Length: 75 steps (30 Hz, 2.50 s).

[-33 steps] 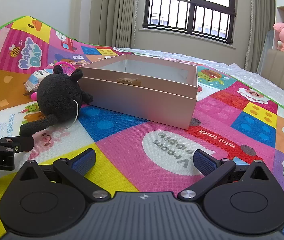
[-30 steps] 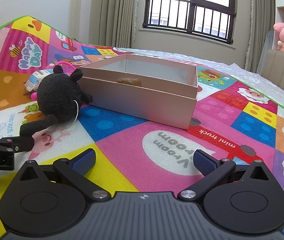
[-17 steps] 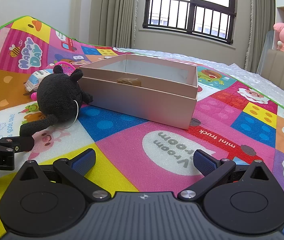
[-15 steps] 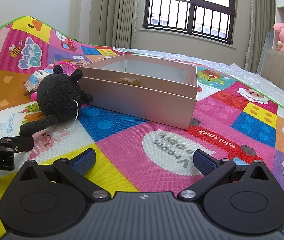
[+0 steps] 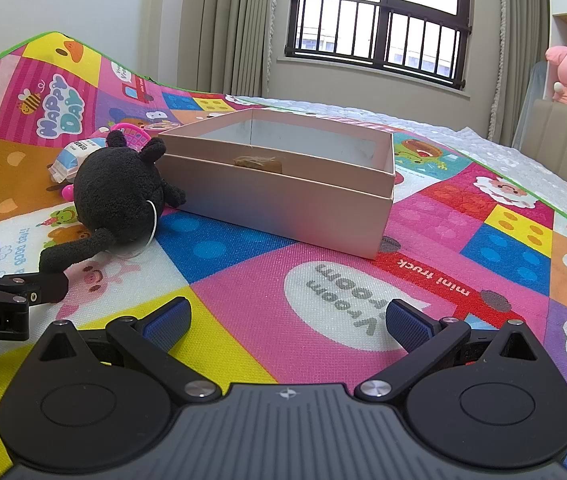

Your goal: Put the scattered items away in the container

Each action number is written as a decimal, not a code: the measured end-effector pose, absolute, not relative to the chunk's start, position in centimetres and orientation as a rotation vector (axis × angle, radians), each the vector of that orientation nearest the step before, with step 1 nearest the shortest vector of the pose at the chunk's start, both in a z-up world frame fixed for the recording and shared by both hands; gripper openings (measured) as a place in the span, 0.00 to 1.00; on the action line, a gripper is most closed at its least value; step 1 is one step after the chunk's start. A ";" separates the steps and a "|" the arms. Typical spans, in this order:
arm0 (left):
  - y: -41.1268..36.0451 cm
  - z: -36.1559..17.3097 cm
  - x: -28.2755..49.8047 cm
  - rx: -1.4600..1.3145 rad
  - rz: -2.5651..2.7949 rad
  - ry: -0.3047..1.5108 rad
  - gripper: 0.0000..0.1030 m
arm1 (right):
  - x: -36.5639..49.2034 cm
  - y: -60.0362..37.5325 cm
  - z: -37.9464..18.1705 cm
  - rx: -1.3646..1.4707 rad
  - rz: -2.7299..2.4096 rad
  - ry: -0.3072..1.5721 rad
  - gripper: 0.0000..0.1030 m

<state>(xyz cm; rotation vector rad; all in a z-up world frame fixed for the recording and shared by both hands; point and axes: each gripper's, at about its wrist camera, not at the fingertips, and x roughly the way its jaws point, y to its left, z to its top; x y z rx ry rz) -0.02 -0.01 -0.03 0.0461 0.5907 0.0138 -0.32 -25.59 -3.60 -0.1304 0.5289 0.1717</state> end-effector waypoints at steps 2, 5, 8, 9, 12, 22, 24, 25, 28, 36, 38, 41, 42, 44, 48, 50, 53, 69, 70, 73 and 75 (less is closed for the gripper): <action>0.0 0.0 0.0 0.046 0.014 0.591 1.00 | -0.3 -25.6 -3.6 -0.130 0.172 0.529 1.00; 0.0 0.0 0.0 0.046 0.014 0.590 1.00 | -0.3 -25.6 -3.6 -0.131 0.172 0.529 1.00; 0.0 0.0 0.0 0.046 0.014 0.590 1.00 | -0.3 -25.6 -3.6 -0.131 0.172 0.529 1.00; 0.0 0.0 0.0 0.046 0.014 0.590 1.00 | -0.3 -25.6 -3.6 -0.131 0.172 0.529 1.00; 0.0 0.0 0.0 0.046 0.014 0.590 1.00 | -0.3 -25.6 -3.6 -0.131 0.172 0.529 1.00; 0.0 0.0 0.0 0.046 0.014 0.590 1.00 | -0.3 -25.6 -3.6 -0.131 0.172 0.528 1.00; 0.0 0.0 0.0 0.047 0.014 0.590 1.00 | -0.3 -25.6 -3.6 -0.131 0.172 0.528 1.00; 0.0 0.0 0.0 0.047 0.014 0.590 1.00 | -0.3 -25.6 -3.6 -0.131 0.172 0.528 1.00; 0.0 0.0 0.0 0.047 0.014 0.590 1.00 | -0.3 -25.5 -3.6 -0.131 0.172 0.528 1.00; 0.0 0.0 0.0 0.047 0.014 0.590 1.00 | -0.4 -25.5 -3.7 -0.132 0.172 0.528 1.00; 0.0 0.0 0.0 0.047 0.014 0.590 1.00 | -0.4 -25.5 -3.6 -0.132 0.171 0.528 1.00; 0.0 0.0 0.0 0.047 0.013 0.590 1.00 | -0.3 -25.5 -3.6 -0.132 0.172 0.528 1.00; 0.0 0.0 0.0 0.047 0.013 0.590 1.00 | -0.3 -25.5 -3.6 -0.132 0.172 0.528 1.00; 0.0 0.0 0.0 0.047 0.013 0.590 1.00 | -0.3 -25.5 -3.6 -0.132 0.172 0.528 1.00; 0.0 0.0 0.0 0.048 0.014 0.590 1.00 | -0.3 -25.6 -3.6 -0.132 0.171 0.527 1.00; 0.0 0.0 0.0 0.045 0.013 0.592 1.00 | -0.3 -25.6 -3.6 -0.132 0.172 0.528 1.00; 0.1 0.0 -0.2 0.044 0.012 0.595 1.00 | -0.3 -25.6 -3.6 -0.129 0.172 0.530 1.00; 1.3 6.7 2.5 0.179 -0.120 0.462 1.00 | -0.7 -26.2 -2.7 -0.115 0.198 0.691 1.00; 1.5 6.8 2.7 0.173 -0.118 0.448 1.00 | -0.6 -26.6 -2.7 -0.092 0.211 0.706 1.00; 3.0 6.3 3.2 0.085 -0.106 0.437 1.00 | -0.5 -27.1 -2.8 -0.067 0.231 0.723 1.00; 4.2 6.0 3.6 0.049 -0.097 0.469 1.00 | -0.6 -26.6 -2.7 -0.103 0.224 0.717 1.00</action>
